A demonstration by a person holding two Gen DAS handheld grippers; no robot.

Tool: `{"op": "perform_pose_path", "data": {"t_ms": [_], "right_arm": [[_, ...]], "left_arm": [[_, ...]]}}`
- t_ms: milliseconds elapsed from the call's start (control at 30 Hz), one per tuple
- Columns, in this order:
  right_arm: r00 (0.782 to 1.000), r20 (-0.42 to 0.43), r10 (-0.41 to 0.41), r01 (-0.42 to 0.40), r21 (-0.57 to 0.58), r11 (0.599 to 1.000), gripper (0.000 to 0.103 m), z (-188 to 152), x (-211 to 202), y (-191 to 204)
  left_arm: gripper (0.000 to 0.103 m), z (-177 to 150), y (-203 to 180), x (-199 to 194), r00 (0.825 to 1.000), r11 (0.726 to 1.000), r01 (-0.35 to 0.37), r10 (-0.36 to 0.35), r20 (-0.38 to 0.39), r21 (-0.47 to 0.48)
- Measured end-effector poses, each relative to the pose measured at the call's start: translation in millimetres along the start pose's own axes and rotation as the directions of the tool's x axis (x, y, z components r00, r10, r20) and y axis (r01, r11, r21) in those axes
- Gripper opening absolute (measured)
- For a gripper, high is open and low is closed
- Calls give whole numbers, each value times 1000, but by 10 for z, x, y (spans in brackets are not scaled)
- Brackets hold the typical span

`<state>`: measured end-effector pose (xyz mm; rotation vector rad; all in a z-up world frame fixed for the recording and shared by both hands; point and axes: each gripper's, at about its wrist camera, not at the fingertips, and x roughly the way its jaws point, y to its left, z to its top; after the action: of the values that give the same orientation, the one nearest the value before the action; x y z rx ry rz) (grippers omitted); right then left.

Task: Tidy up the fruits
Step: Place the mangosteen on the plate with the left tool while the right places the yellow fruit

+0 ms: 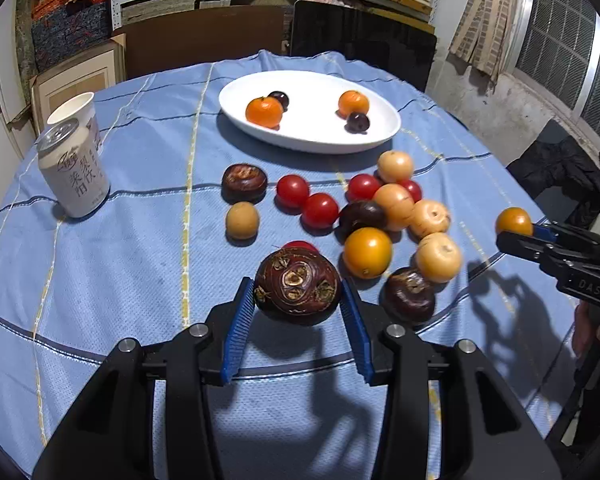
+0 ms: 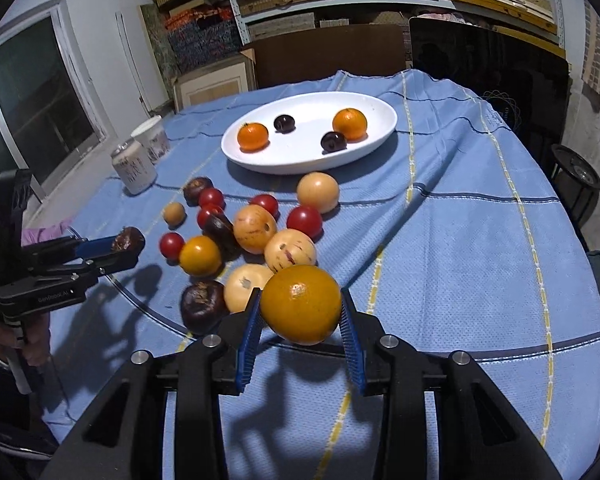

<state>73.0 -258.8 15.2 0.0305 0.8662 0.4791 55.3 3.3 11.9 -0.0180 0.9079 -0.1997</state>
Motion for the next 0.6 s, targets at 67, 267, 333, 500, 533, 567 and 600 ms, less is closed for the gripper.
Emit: {"op": "perform_pose_path", "data": {"t_ms": [67,267,333,500,533,567,600], "right_arm": [[1000,14,17,-17,10,1000,38,32,-23,3],[998,32,45,-46,18,999,38,179,-11,21],[998,36,48,-49,13,999,38,251,6,36],[995,80,61,-61,8,998,38,468,-25,45],[993,98,63,-64,11,998,38,505,-43,39],[992,107,63,-65,14,998,38,529,-51,37],[991,119,68,-70,18,997,38,572,-58,25]], "left_arm": [[43,38,-21,-40,1000,1000,14,-14,10,3],[43,140,-44,-91,999,1000,28,-29,29,13],[43,203,-50,-87,999,999,34,-34,32,17],[43,435,-81,-103,997,999,39,-40,61,28],[43,481,-89,-110,997,999,38,-40,70,31],[43,522,-99,-118,996,999,36,-38,77,34],[43,573,-105,-129,995,999,38,-41,87,36]]}}
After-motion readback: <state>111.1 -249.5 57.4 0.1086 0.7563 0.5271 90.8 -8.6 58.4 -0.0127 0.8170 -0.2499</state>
